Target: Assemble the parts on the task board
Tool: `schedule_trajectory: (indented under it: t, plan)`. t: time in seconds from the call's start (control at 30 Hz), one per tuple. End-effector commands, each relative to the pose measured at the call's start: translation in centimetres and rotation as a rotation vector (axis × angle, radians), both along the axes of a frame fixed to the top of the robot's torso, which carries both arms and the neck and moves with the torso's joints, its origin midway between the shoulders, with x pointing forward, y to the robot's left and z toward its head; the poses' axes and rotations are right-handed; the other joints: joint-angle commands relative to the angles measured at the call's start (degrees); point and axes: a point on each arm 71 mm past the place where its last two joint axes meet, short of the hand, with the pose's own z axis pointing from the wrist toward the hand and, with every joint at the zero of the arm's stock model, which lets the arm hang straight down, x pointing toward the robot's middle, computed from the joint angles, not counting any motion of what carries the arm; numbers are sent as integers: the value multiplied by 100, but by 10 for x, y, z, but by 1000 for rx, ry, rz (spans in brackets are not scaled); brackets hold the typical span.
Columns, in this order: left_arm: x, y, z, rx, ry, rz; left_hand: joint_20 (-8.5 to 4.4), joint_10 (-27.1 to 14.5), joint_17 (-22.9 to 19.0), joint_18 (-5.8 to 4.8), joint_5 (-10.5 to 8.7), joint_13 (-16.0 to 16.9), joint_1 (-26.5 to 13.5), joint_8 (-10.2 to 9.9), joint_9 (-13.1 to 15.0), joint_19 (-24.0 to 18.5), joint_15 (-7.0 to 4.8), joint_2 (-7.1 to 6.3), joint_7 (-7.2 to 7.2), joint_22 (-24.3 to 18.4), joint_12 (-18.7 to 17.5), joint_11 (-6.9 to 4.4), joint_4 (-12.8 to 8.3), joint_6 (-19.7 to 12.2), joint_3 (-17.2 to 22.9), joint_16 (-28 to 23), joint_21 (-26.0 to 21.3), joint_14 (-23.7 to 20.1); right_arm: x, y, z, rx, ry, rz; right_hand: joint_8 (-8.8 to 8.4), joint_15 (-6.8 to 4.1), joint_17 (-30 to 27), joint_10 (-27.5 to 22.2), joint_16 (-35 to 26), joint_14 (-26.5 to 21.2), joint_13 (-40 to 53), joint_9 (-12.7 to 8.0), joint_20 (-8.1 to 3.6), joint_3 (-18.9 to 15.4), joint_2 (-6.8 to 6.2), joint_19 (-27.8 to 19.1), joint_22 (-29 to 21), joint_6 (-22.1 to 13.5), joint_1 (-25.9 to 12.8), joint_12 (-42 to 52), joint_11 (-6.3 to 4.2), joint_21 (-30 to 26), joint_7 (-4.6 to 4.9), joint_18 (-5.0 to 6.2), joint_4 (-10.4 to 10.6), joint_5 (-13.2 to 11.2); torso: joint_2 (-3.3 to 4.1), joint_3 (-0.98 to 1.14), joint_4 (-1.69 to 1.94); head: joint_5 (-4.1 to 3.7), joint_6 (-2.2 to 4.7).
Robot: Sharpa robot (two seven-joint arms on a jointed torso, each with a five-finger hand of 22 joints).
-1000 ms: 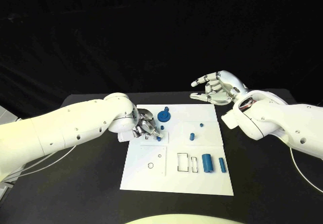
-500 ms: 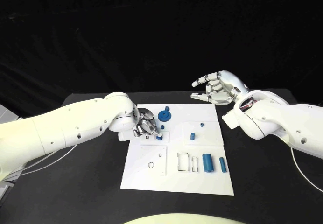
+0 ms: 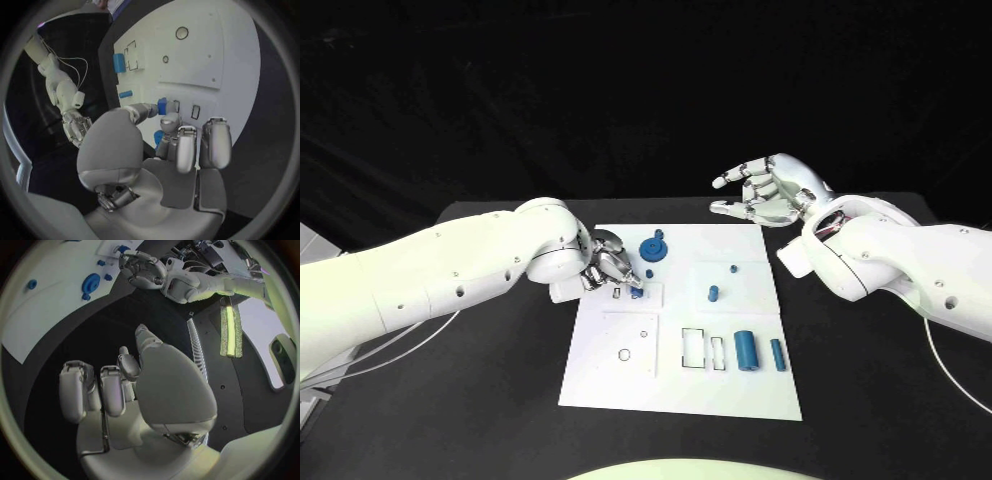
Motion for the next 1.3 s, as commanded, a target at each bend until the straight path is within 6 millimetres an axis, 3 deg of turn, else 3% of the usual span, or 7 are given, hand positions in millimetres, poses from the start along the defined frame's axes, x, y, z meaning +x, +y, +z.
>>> schedule_trajectory:
  t: [0.03,0.27,0.47,0.67,0.97,1.3]
  plan:
    - [1,1,4,-40,-42,22,-15,58,1510,-122,94,32,-59,-3,39,57,-60,-17,-50,217,39,-9,-1182,104,1140,20,37,597,0,1,-1,-1,6,11,29,21,519,-20,-32,296,-4,7,30,7,45,88,1084,-5,-16,-17,-6,-39,2,100,42,11,5,5,7,11,-5]
    - [-1,5,9,0,-130,-1,-45,141,1510,-133,328,99,-100,-35,55,99,-88,-68,-79,267,57,-37,-1243,195,1137,20,58,597,0,-1,-2,-1,7,6,29,21,519,-20,-32,296,-4,7,30,7,45,88,1084,-5,-16,-17,-6,-39,2,100,42,11,14,9,8,16,-13]
    - [-2,4,11,39,-205,-21,-50,159,1510,-138,371,114,-103,-39,58,116,-94,-77,-86,288,63,-43,-1255,216,1137,20,66,597,0,-2,-3,-2,8,2,33,21,527,-15,-29,298,-2,8,30,6,55,90,1085,-2,-30,-13,-7,-36,2,99,47,11,10,7,15,33,-43]
    - [-4,2,9,77,-267,-40,-52,162,1510,-136,387,113,-104,-41,59,111,-96,-80,-89,281,61,-45,-1259,223,1138,20,64,597,0,-3,-3,-2,6,1,35,20,522,-18,-33,296,-8,8,30,6,57,90,1085,-2,-33,-19,-7,-37,1,99,47,12,13,2,-4,46,-51]
    - [-6,-2,4,109,-284,-66,-56,170,1510,-140,414,118,-104,-44,61,125,-99,-84,-92,298,61,-49,-1265,235,1141,20,71,597,0,-2,-3,-11,3,6,37,19,591,14,7,317,23,8,30,6,60,130,1117,-4,-35,20,-9,41,1,81,43,12,13,12,-17,47,-67]
    - [-6,-7,0,116,-296,-68,-58,182,1510,-140,423,136,-106,-46,61,128,-101,-84,-94,301,72,-50,-1266,240,1142,20,72,597,-1,-2,-4,-15,1,7,40,18,574,10,-4,313,13,9,29,7,64,118,1106,-2,-35,11,-10,13,-1,88,41,12,14,6,-3,42,-94]
